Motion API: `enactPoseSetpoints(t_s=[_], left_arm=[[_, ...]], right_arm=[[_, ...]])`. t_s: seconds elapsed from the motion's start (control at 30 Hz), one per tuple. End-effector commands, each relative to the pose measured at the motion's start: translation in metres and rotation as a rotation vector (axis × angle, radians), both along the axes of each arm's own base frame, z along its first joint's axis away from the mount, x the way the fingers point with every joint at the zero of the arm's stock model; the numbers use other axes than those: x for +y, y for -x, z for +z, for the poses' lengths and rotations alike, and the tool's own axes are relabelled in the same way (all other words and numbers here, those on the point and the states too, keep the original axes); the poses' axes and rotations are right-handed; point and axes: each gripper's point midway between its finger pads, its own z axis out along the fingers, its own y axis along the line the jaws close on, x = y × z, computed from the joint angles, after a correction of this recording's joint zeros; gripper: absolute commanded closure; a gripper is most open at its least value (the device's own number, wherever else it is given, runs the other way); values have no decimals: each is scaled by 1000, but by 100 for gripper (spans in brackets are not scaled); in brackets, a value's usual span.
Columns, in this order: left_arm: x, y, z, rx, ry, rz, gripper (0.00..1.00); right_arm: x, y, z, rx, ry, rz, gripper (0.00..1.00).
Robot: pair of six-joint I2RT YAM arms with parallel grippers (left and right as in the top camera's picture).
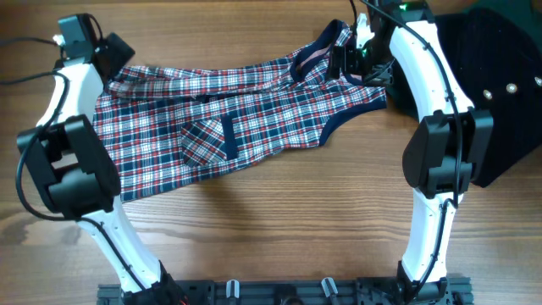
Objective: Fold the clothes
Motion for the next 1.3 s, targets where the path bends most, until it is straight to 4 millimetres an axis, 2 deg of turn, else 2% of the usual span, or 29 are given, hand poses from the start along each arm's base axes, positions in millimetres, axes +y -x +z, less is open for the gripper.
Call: enactPoseSetpoints(t_s=[0.0,0.07,0.17,0.2,0.27,0.3,0.37,0.4,0.43,0.47,0.5,0.53,0.57,0.7,0.83,1.0,1.27], left_arm=[[6,5,28,-12,-48,-4,0],[3,16,42,7,-44,-6,0],[-10,44,75,46,-14,-22,0],[-21,59,84,71,27,-45,0],[-70,103,94,173,250,-142,0],[-81,117,94,217,304,-158,0],[-90,136,88,300,336,-158,1],[-90,143,84,331,337,-153,13],[-91,149,80,354,343,-149,28],[-93,154,76,375,354,-145,51],[-95,159,70,395,364,-140,80],[-96,164,64,415,376,-125,92],[-99,174,48,455,393,-112,96],[-109,196,3,519,423,-107,96],[-121,199,-32,500,381,-153,96],[-122,204,-45,525,291,-162,96],[-117,211,-56,564,155,-142,96]], right_arm=[[-14,-2,10,-30,51,5,0],[-16,-1,8,-30,62,25,0],[-24,1,0,-17,109,25,0],[-25,2,-6,-16,115,41,0],[-24,-2,-16,-33,116,60,0],[-24,-3,-18,-42,116,68,1],[-24,-6,-22,-54,117,78,5],[-24,-6,-23,-60,119,99,23],[-24,-6,-23,-61,120,101,34],[-24,-6,-23,-62,120,104,53],[-24,-7,-23,-64,121,110,71],[-23,-7,-23,-70,121,121,82],[-23,-10,-23,-82,123,133,96],[-23,-14,-23,-109,131,195,96],[-22,-16,-23,-128,137,237,96],[-20,-7,-34,-82,139,284,96],[-24,20,-85,27,130,177,96]])
